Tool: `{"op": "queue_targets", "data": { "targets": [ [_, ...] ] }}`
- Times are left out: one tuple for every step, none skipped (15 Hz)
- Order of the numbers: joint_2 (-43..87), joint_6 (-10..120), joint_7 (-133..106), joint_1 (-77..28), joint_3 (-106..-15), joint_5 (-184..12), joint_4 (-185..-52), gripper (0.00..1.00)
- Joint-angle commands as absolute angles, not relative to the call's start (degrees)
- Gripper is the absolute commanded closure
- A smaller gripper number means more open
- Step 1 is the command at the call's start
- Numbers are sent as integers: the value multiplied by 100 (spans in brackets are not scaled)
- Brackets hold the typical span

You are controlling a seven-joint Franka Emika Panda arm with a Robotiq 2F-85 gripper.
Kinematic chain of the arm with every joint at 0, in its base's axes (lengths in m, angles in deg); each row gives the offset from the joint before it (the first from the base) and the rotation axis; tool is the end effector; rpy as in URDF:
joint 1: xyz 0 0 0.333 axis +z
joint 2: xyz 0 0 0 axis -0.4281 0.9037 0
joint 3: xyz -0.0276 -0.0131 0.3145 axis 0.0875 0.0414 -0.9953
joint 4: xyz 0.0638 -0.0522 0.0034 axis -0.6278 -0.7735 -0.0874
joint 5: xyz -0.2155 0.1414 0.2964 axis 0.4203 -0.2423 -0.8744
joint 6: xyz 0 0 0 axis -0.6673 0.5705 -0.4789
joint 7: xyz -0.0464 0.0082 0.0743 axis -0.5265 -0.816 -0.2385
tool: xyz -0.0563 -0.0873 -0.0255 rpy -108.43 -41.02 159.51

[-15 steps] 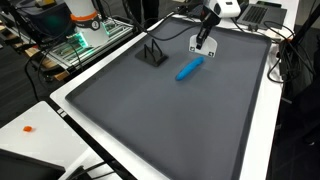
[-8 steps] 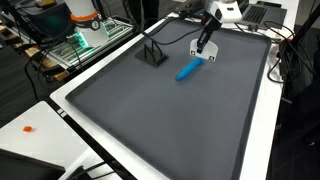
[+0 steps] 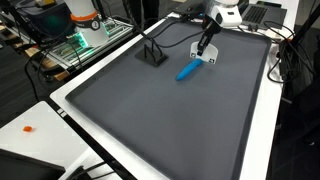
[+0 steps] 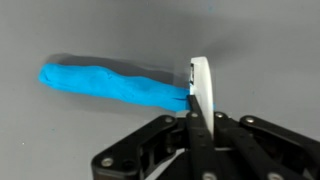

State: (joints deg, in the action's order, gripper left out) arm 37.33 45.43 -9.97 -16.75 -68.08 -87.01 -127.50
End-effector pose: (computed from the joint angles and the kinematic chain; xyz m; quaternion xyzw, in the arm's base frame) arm 0.6317 0.1318 0.2384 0.9965 0.0433 -0.0712 0.0087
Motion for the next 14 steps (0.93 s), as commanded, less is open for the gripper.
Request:
{"op": "queue_targets", "data": {
  "targets": [
    [3940, 4676, -791, -1549, -6667, -8501, -12682, 99],
    [3961, 4688, -775, -1538, -6656, -8499, -12684, 99],
    [3984, 4706, -759, -1533, -6651, -8514, -12687, 99],
    [4005, 4713, -739, -1524, -6642, -8512, -12687, 99],
    [4022, 4721, -724, -1521, -6632, -8519, -12698, 99],
    [4030, 4727, -726, -1527, -6632, -8534, -12713, 99],
    [4034, 4730, -714, -1529, -6625, -8537, -12726, 99],
    [4027, 4720, -732, -1553, -6646, -8589, -12752, 99],
    [4023, 4699, -738, -1571, -6662, -8630, -12774, 99],
    [4002, 4690, -739, -1587, -6672, -8659, -12823, 99],
    [3977, 4699, -745, -1604, -6685, -8693, -12870, 99],
    [3941, 4712, -786, -1636, -6713, -8751, -12931, 99],
    [3922, 4716, -815, -1658, -6734, -8800, -12967, 99],
    [3902, 4718, -849, -1683, -6757, -8852, -13003, 99]
  ]
}}
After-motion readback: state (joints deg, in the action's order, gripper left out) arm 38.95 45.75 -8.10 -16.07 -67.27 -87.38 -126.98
